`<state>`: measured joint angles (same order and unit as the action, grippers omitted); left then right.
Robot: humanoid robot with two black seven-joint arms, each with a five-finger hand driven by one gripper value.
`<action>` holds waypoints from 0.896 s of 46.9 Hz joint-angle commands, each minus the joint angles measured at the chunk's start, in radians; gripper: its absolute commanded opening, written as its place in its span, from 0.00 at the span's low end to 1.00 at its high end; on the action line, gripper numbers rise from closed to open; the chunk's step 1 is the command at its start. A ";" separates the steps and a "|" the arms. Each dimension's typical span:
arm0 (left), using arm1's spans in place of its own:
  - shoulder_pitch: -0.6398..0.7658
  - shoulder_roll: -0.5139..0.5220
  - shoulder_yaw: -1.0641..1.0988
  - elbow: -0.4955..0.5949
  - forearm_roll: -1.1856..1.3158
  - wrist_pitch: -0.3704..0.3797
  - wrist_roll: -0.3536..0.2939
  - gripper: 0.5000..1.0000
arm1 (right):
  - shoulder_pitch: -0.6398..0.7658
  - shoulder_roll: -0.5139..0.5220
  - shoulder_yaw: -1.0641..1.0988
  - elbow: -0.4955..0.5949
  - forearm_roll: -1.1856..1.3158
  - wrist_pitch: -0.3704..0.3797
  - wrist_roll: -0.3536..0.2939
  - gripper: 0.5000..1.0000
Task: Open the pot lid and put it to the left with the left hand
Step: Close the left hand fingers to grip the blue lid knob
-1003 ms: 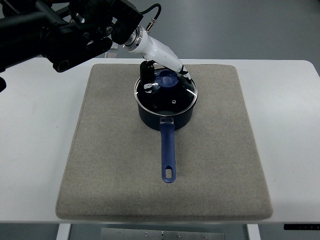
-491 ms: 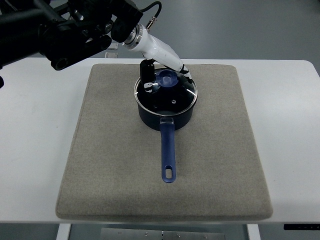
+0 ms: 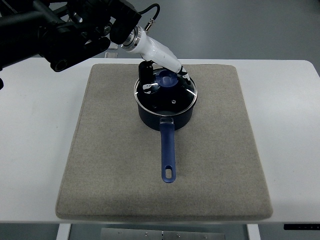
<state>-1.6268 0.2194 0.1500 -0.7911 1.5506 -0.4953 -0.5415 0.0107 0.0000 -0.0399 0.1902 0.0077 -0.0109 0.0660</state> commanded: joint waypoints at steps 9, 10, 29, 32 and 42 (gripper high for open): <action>-0.001 0.000 0.010 0.006 0.008 0.011 0.000 0.98 | 0.000 0.000 0.000 0.000 0.000 0.000 0.000 0.83; -0.001 0.002 0.010 0.006 0.008 0.011 0.000 0.98 | 0.000 0.000 0.000 0.000 0.000 0.000 0.000 0.83; 0.002 0.002 0.014 0.027 0.009 0.050 0.003 0.94 | 0.000 0.000 0.000 0.000 0.000 0.000 0.000 0.83; 0.002 0.002 0.014 0.027 0.009 0.054 0.003 0.92 | 0.000 0.000 0.000 0.000 0.000 0.000 0.000 0.83; 0.001 0.000 0.013 0.026 0.008 0.057 0.003 0.81 | 0.000 0.000 0.000 0.000 0.000 0.000 0.000 0.83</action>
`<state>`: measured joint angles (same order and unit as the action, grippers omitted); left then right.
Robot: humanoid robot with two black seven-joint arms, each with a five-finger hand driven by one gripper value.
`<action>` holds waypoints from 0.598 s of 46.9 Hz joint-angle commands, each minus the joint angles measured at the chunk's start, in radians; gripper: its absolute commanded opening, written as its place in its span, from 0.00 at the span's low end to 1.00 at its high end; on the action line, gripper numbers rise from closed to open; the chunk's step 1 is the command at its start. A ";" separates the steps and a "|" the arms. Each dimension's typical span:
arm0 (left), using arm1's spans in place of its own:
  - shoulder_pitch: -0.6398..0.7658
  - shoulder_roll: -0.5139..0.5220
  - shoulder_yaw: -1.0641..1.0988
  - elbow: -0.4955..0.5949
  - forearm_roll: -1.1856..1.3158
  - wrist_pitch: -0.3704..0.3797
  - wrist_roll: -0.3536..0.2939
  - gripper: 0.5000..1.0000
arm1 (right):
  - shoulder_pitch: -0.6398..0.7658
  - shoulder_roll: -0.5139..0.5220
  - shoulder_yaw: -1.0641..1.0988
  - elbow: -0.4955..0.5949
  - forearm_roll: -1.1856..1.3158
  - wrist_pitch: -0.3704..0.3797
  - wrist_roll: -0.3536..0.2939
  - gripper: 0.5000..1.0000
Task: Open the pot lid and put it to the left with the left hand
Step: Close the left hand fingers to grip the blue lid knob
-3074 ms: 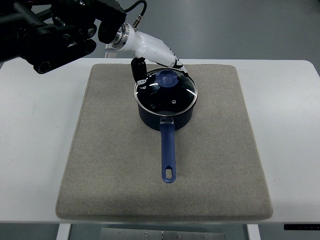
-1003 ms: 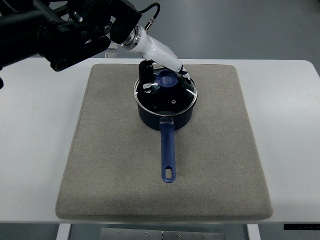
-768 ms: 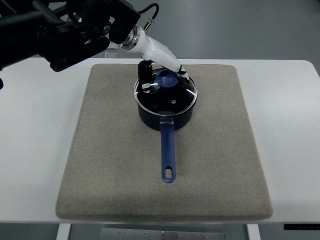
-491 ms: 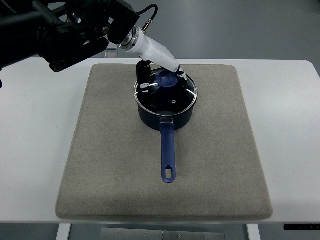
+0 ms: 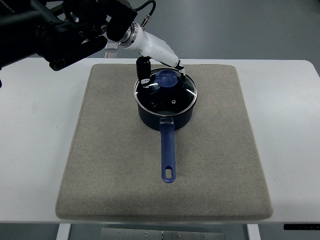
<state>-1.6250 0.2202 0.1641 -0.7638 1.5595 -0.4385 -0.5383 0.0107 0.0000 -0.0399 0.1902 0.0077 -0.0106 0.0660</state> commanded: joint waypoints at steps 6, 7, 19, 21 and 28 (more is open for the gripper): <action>0.000 -0.001 0.000 -0.003 0.001 0.000 0.000 0.80 | 0.000 0.000 0.000 0.000 0.000 0.000 0.000 0.83; -0.001 -0.001 0.000 -0.002 0.001 0.000 0.000 0.80 | 0.002 0.000 0.000 0.000 0.000 0.000 0.000 0.83; -0.003 -0.001 -0.001 0.000 -0.001 0.001 0.000 0.48 | 0.000 0.000 0.000 0.000 0.000 0.000 0.000 0.83; -0.003 -0.001 0.000 -0.002 -0.001 0.001 0.000 0.24 | 0.000 0.000 0.000 0.000 0.000 0.000 0.000 0.83; 0.000 -0.001 0.000 0.000 -0.001 0.001 0.000 0.00 | 0.000 0.000 0.000 0.000 0.000 0.000 0.000 0.83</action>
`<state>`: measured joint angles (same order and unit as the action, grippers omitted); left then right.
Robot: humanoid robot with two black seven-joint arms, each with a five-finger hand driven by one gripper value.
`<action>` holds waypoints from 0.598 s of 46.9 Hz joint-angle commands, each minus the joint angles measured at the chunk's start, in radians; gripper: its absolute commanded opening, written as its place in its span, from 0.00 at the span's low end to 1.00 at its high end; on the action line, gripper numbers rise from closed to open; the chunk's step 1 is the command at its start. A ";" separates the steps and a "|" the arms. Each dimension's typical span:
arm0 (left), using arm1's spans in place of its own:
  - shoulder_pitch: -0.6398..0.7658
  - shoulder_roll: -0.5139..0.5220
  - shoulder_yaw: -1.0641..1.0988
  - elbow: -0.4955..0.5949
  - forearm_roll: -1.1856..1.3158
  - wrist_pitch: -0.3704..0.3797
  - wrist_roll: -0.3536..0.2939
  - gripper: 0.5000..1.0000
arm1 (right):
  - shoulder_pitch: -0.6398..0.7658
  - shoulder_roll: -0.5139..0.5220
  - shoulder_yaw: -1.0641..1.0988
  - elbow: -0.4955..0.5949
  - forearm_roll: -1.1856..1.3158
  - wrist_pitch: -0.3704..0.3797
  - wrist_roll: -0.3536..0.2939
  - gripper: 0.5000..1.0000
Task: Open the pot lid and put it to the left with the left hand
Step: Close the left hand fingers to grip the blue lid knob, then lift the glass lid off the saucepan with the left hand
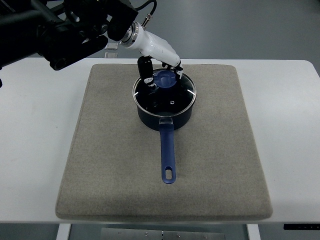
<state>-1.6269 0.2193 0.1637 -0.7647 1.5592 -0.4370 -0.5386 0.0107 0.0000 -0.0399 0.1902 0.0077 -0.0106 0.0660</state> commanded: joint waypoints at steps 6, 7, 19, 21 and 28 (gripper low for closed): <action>0.001 -0.001 0.000 -0.004 -0.001 0.000 0.000 0.00 | 0.000 0.000 0.000 0.000 0.000 0.000 0.000 0.83; 0.002 -0.001 0.000 -0.004 0.001 0.000 0.000 0.00 | 0.000 0.000 0.000 0.000 0.000 0.000 0.000 0.83; 0.001 -0.001 0.000 -0.007 0.001 0.000 -0.001 0.00 | 0.000 0.000 0.000 0.000 0.000 0.000 0.000 0.83; 0.001 -0.001 0.000 -0.005 0.001 0.000 -0.001 0.00 | 0.000 0.000 0.000 0.000 0.000 0.000 0.000 0.83; -0.002 -0.001 -0.001 -0.007 -0.001 0.001 -0.001 0.00 | 0.000 0.000 0.000 0.000 0.002 0.000 0.000 0.83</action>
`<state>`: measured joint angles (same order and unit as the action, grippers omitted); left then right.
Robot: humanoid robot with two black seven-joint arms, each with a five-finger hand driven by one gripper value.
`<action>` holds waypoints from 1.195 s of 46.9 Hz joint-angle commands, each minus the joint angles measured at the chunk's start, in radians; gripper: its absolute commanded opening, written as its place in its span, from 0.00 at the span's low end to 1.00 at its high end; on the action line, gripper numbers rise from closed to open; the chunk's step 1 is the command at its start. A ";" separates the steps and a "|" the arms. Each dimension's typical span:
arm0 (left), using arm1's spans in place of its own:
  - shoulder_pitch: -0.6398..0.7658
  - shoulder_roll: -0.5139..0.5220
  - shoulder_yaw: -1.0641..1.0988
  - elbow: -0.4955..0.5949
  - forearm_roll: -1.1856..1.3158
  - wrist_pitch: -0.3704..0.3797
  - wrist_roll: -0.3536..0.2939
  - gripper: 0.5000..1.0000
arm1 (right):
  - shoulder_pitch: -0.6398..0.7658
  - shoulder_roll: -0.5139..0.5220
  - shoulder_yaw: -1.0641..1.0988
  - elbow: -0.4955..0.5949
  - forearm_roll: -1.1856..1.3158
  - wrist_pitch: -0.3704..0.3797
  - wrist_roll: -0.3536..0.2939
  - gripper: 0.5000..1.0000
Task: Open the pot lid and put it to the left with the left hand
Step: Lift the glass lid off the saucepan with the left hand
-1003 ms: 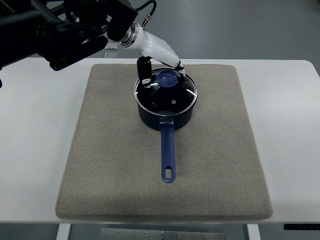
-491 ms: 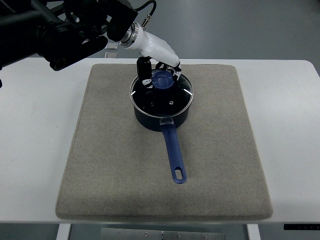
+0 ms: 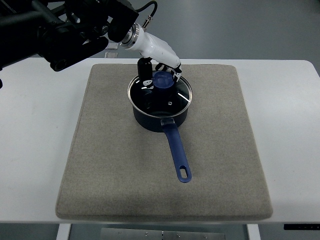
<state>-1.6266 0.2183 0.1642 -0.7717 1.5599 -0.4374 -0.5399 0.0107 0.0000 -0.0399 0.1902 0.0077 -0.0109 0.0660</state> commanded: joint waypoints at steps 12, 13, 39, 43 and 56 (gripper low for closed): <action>-0.004 0.000 -0.008 0.003 -0.004 0.029 0.000 0.00 | 0.000 0.000 0.000 0.000 0.000 0.000 0.000 0.83; -0.004 0.000 -0.008 0.005 -0.004 0.031 0.000 0.00 | 0.000 0.000 0.000 0.000 0.000 0.000 0.000 0.83; -0.015 0.065 -0.014 0.107 -0.017 0.088 -0.026 0.00 | 0.000 0.000 0.000 0.000 0.000 0.000 0.000 0.83; -0.018 0.098 -0.008 0.106 -0.015 0.092 -0.046 0.00 | 0.000 0.000 0.000 0.000 0.000 0.000 0.000 0.83; -0.010 0.239 -0.002 0.091 -0.012 0.135 -0.071 0.00 | 0.000 0.000 0.000 0.000 0.000 0.000 0.000 0.83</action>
<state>-1.6398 0.4260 0.1626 -0.6810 1.5473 -0.3072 -0.6109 0.0106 0.0000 -0.0399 0.1902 0.0077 -0.0108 0.0659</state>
